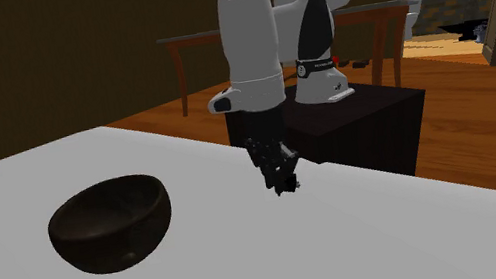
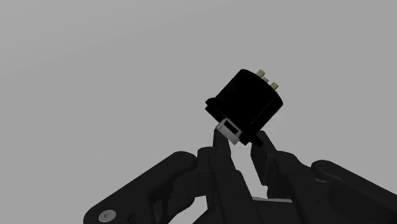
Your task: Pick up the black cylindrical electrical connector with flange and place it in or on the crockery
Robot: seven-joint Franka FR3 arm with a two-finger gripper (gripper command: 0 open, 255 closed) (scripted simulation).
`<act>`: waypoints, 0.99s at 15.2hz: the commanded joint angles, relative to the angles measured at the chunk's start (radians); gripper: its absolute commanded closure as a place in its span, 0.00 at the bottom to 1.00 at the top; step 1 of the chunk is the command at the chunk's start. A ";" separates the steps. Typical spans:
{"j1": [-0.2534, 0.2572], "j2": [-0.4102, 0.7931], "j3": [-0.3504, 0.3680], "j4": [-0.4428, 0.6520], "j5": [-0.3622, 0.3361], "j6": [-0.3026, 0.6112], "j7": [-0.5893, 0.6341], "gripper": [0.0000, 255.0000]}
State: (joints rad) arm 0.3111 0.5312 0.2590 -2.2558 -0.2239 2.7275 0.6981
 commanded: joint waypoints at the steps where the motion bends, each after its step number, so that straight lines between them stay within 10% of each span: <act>1: 0.001 0.002 0.001 -0.002 0.000 -0.001 0.000 1.00; 15: -0.045 -0.132 0.060 -0.032 0.062 -0.103 -0.040 1.00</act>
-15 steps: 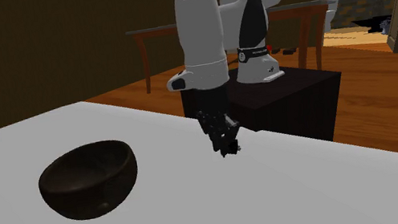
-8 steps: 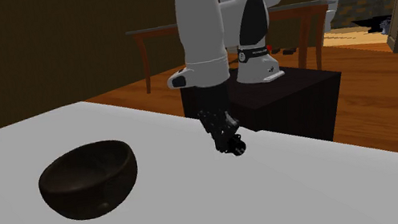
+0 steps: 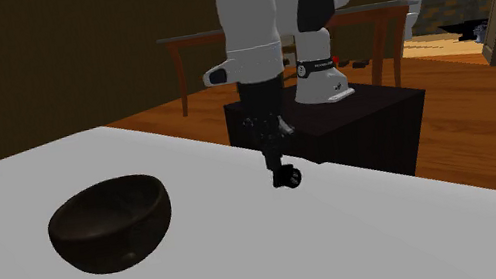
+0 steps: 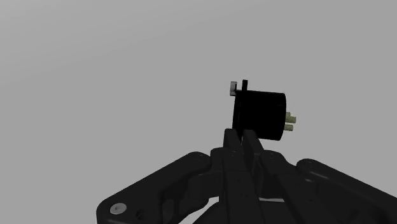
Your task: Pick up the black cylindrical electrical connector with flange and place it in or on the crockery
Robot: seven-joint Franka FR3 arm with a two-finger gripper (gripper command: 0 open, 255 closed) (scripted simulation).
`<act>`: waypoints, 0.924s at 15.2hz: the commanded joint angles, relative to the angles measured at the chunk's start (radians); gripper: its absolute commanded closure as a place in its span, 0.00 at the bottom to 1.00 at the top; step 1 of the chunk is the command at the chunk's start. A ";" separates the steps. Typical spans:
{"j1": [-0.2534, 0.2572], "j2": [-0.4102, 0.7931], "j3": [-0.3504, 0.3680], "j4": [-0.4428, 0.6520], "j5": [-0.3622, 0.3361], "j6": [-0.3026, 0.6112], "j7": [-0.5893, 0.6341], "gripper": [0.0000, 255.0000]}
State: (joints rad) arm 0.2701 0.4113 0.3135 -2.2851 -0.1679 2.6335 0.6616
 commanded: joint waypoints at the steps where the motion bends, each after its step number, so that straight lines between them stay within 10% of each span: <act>1: -0.008 -0.025 0.010 -0.005 0.013 -0.020 -0.008 1.00; 6: -0.020 -0.064 0.025 -0.010 0.034 -0.051 -0.023 1.00; 7: -0.020 -0.064 0.025 -0.010 0.034 -0.051 -0.023 0.00; 11: 0.180 0.098 -0.070 0.165 -0.158 -0.181 0.219 0.00; 14: 0.216 0.148 -0.093 0.198 -0.188 -0.187 0.255 0.00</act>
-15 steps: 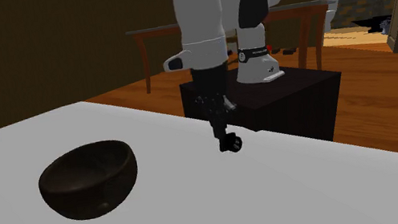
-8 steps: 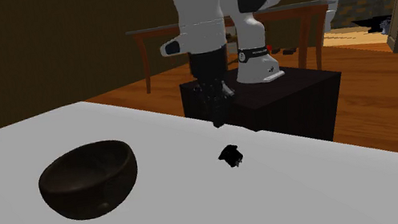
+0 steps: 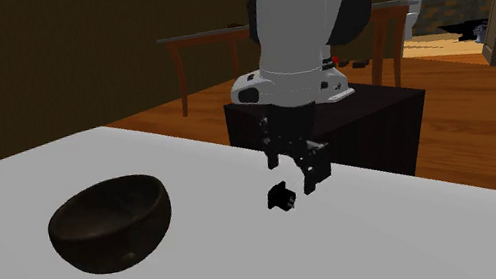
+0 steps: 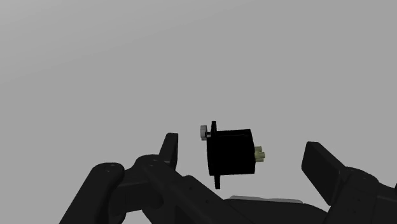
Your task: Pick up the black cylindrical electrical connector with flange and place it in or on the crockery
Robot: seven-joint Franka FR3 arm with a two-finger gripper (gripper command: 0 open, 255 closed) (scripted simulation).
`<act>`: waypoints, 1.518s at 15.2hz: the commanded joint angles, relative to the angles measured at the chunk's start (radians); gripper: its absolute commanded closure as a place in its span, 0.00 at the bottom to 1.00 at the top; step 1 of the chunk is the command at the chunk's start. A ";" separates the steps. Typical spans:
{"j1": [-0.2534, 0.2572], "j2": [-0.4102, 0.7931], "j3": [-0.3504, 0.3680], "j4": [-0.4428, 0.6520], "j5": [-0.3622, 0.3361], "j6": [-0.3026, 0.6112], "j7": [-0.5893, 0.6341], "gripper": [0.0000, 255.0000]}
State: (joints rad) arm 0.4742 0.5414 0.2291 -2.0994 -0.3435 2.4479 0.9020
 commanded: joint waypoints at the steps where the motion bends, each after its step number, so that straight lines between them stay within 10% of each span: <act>1: 0.014 0.028 -0.013 0.012 -0.017 0.008 0.017 0.00; 13: 0.022 0.077 -0.032 0.015 -0.040 0.053 0.032 0.00; 14: 0.022 0.077 -0.032 0.015 -0.040 0.053 0.032 1.00; 23: 0.022 0.077 -0.032 0.015 -0.040 0.053 0.032 1.00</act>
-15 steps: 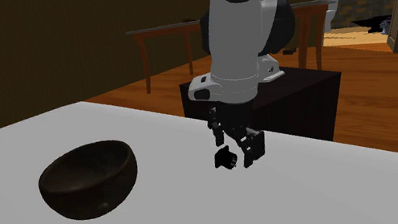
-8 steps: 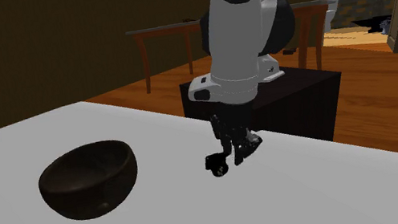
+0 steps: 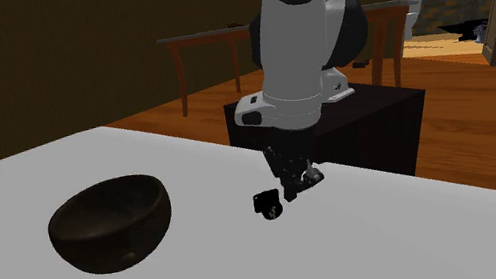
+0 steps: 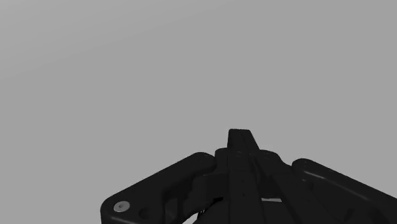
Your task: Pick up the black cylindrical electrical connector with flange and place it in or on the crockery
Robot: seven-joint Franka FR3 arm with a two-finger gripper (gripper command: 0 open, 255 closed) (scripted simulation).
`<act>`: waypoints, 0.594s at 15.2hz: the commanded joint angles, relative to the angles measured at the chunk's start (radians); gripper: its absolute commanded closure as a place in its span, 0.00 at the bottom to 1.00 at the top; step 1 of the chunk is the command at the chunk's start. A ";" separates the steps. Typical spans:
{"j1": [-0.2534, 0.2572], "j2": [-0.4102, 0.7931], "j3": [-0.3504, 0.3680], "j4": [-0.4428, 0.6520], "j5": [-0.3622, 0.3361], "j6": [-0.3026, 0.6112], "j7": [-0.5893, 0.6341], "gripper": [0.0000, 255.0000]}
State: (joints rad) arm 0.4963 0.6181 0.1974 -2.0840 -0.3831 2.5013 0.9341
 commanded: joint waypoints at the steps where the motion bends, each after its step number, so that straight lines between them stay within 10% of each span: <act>1: 0.000 0.000 0.000 0.000 0.000 0.000 0.000 0.00; 9: -0.091 -0.018 0.029 0.072 0.081 0.002 -0.073 0.00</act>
State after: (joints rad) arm 0.4071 0.5918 0.2279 -2.0170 -0.3024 2.4975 0.8622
